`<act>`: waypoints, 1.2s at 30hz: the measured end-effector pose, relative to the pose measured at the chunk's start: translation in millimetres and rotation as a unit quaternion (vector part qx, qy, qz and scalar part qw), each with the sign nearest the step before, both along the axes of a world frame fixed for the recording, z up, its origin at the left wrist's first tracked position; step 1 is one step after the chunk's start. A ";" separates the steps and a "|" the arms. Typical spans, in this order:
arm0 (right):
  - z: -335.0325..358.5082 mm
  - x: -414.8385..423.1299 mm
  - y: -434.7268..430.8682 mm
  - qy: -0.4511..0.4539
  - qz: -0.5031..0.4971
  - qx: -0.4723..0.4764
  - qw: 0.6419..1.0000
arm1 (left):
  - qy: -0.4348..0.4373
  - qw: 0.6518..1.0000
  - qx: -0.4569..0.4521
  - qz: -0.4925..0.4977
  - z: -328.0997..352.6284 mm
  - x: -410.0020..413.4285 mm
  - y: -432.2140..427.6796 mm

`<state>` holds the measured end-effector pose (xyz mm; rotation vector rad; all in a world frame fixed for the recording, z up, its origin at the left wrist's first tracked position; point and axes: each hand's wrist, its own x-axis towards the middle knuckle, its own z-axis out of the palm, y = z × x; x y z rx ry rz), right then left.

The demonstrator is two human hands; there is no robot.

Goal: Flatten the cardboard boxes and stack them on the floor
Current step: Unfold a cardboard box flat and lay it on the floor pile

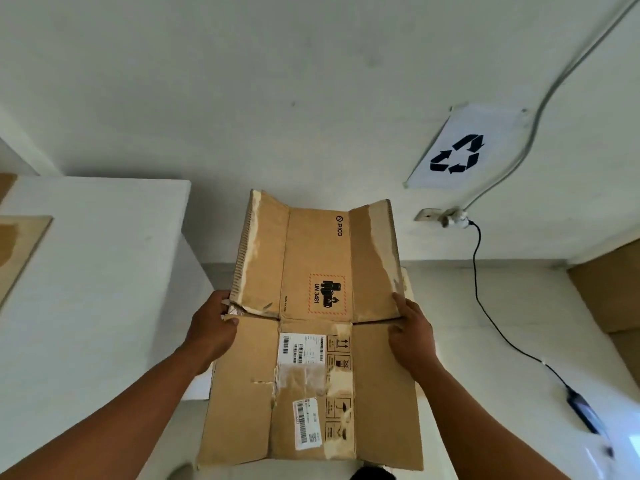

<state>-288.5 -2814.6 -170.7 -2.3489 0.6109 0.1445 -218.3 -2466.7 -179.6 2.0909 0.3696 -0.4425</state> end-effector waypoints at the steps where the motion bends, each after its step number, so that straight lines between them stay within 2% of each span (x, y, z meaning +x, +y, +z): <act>1: -11.2 0.9 -24.9 0.006 0.006 -0.002 1.000 | 0.009 1.000 0.007 -0.002 -9.8 -0.2 -25.5; 8: -110.4 1.8 -198.4 0.092 0.116 -0.054 0.987 | 0.060 0.995 0.050 0.062 -107.0 -22.1 -207.7; 12: -171.0 -2.1 -264.0 0.136 0.102 -0.052 0.984 | 0.077 0.992 0.062 0.084 -169.3 -37.4 -269.2; 14: -220.7 -2.0 -295.5 0.146 0.098 -0.055 0.983 | 0.082 0.991 0.071 0.078 -222.3 -38.1 -298.6; 16: -243.9 1.1 -311.4 0.150 0.103 -0.065 0.981 | 0.090 0.991 0.065 0.081 -242.3 -36.9 -313.0; 22: -400.1 11.1 -371.2 0.168 0.082 -0.079 0.979 | 0.087 0.993 0.059 0.053 -407.9 -13.9 -373.5; 29: -547.0 55.1 -421.5 0.141 0.077 -0.098 0.982 | 0.066 0.996 0.032 0.048 -561.5 25.0 -404.0; 32: -600.9 77.0 -435.1 0.118 0.066 -0.088 0.987 | 0.066 0.997 0.007 0.032 -614.1 48.1 -412.1; 36: -654.9 97.0 -447.4 0.097 0.033 -0.067 0.992 | 0.064 0.998 0.021 0.003 -665.2 74.9 -418.5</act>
